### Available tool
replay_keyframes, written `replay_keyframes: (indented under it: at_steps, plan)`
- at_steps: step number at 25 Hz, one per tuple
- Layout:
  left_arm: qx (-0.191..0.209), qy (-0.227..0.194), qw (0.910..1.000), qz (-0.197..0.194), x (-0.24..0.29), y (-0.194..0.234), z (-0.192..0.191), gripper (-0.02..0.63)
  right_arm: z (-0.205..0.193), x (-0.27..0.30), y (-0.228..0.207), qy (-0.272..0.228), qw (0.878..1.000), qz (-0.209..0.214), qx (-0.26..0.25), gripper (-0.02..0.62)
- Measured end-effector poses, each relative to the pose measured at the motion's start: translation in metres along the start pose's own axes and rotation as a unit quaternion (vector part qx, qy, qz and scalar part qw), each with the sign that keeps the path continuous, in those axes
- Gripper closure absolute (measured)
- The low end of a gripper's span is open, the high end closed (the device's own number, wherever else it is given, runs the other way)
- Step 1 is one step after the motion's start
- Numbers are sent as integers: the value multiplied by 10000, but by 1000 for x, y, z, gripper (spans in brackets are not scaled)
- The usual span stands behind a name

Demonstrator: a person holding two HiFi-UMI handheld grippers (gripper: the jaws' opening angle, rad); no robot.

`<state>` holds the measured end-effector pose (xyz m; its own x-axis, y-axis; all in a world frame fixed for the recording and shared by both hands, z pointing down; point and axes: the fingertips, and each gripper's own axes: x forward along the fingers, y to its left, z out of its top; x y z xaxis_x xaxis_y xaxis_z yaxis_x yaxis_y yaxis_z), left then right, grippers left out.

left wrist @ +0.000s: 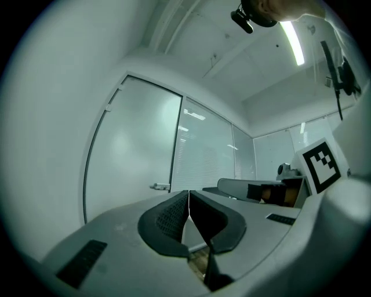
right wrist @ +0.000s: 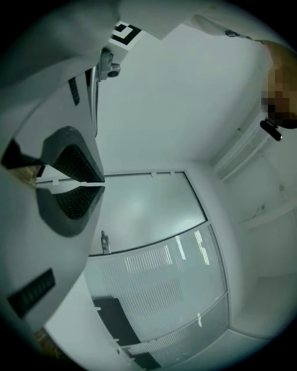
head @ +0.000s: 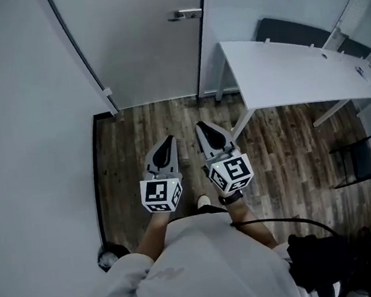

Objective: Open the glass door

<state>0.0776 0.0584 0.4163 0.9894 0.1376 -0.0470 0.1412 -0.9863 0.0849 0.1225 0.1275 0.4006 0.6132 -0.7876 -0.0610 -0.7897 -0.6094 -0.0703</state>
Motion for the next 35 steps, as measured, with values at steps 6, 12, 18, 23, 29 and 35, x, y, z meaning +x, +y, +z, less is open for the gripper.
replay_keyframes:
  at_steps: [6, 12, 18, 23, 29, 35]
  plan:
    - [174, 343, 9993, -3, 103, 5, -8, 601, -15, 46, -97, 232, 9989, -230, 334, 575]
    - [9, 507, 9987, -75, 200, 28, -32, 601, -36, 90, -167, 375, 9959, -450, 689, 574]
    - [-91, 309, 9964, -785, 332, 48, -45, 601, -44, 168, -259, 219, 9928, -790, 877, 574]
    - [28, 245, 9941, -1056, 420, 98, -26, 601, -23, 264, -315, 37, 9933, -1008, 572, 574]
    - [-187, 231, 9957, -880, 509, 200, -21, 601, -17, 378, -345, 152, 9939, -1083, 118, 575]
    - [-370, 638, 9912, -1102, 550, 233, -45, 601, -51, 415, -365, 799, 9891, -1223, 187, 575]
